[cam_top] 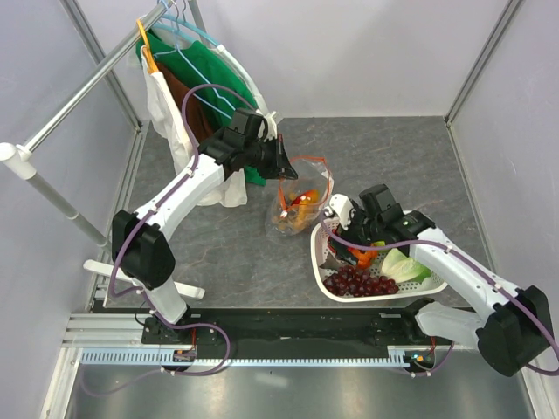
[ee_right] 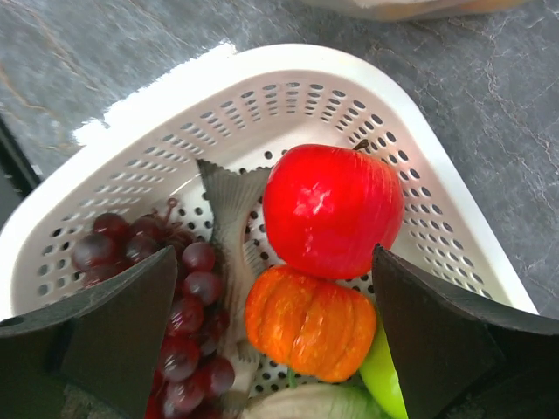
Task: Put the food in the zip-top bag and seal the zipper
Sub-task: Pick up the fake fruit from the bin, then place the fake fruit in the zipper food storage bag, then pick up the fake fruit from the bin, then place the fake fruit in the zipper food storage bag, then pick up the fake fruit from the bin, then place the fake fruit in the zipper food storage bag.
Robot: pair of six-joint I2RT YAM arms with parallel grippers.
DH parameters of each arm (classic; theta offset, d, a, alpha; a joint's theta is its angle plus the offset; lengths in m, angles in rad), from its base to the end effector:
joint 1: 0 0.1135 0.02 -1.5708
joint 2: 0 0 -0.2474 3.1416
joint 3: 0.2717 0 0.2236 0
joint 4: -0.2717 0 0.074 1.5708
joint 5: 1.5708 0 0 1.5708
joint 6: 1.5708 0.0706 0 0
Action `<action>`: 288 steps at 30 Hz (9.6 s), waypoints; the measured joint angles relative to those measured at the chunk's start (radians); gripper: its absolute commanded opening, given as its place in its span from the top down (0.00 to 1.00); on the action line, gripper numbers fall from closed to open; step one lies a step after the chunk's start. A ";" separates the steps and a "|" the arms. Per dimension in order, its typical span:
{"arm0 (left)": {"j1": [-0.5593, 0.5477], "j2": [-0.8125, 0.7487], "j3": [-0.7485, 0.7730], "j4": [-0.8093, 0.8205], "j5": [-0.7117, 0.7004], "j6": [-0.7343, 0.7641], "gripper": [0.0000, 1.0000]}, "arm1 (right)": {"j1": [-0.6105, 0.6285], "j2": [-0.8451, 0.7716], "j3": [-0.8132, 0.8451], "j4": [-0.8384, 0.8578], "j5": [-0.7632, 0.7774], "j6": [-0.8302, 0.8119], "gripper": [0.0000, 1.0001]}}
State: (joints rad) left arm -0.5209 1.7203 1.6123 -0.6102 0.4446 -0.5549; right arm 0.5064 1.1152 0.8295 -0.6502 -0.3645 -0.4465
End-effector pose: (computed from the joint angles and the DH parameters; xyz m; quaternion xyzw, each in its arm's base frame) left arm 0.3155 -0.2160 0.3039 0.0761 0.8895 -0.3790 0.2435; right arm 0.1782 0.1276 0.2198 -0.4788 0.8043 0.1813 0.3017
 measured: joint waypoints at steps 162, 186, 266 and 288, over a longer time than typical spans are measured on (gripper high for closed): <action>0.025 0.001 -0.037 0.038 0.109 -0.006 0.98 | 0.007 0.349 0.616 0.054 -0.055 0.346 0.02; 0.031 0.001 -0.037 0.038 0.116 -0.006 0.98 | 0.002 0.012 0.272 -0.394 0.064 -0.139 0.07; 0.068 0.022 -0.048 0.063 0.215 -0.041 0.98 | 0.267 0.039 0.367 0.455 0.475 0.426 1.00; 0.099 0.023 -0.089 0.109 0.266 -0.085 0.98 | 0.262 0.107 0.166 0.525 0.299 0.900 1.00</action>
State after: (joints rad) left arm -0.4221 1.7428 1.5238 -0.5014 0.7105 -0.6395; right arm 0.7681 1.2224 0.9951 -0.1257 -0.0658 0.4538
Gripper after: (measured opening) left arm 0.027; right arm 0.037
